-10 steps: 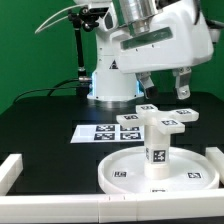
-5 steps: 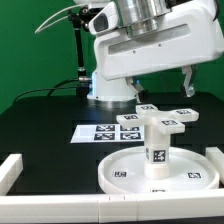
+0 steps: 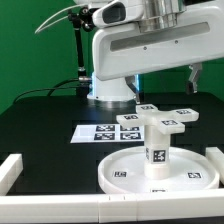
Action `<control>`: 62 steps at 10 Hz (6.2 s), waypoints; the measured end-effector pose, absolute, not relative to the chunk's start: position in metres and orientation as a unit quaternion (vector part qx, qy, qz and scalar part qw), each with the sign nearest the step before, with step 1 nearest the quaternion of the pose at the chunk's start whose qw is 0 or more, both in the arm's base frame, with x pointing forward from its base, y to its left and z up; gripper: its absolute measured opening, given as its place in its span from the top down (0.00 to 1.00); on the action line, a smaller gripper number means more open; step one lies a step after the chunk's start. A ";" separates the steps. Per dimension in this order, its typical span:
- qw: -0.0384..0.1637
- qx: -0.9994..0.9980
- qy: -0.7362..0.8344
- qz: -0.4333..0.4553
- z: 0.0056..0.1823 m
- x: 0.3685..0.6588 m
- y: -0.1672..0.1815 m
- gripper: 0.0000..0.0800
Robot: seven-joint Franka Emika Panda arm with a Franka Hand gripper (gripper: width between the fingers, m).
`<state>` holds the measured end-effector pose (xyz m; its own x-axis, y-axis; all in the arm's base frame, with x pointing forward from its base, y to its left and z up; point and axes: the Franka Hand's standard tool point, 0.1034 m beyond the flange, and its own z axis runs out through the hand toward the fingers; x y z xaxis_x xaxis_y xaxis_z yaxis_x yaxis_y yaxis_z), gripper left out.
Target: Assemble round table
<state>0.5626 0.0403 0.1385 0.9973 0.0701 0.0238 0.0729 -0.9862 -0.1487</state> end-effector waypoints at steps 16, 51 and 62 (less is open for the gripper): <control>0.043 -0.890 -0.454 -0.009 0.109 0.552 0.032 0.19; 0.080 -0.870 0.486 -0.002 0.103 0.554 0.029 0.45; 0.123 -0.533 0.837 0.018 0.104 0.555 0.031 0.45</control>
Offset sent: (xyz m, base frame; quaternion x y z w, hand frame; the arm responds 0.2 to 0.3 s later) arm 0.0072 0.0034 -0.0075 -0.0167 -0.0300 -0.3441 0.9383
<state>0.5546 0.0312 0.1041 -0.4012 -0.8877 -0.2257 -0.8967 0.4309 -0.1008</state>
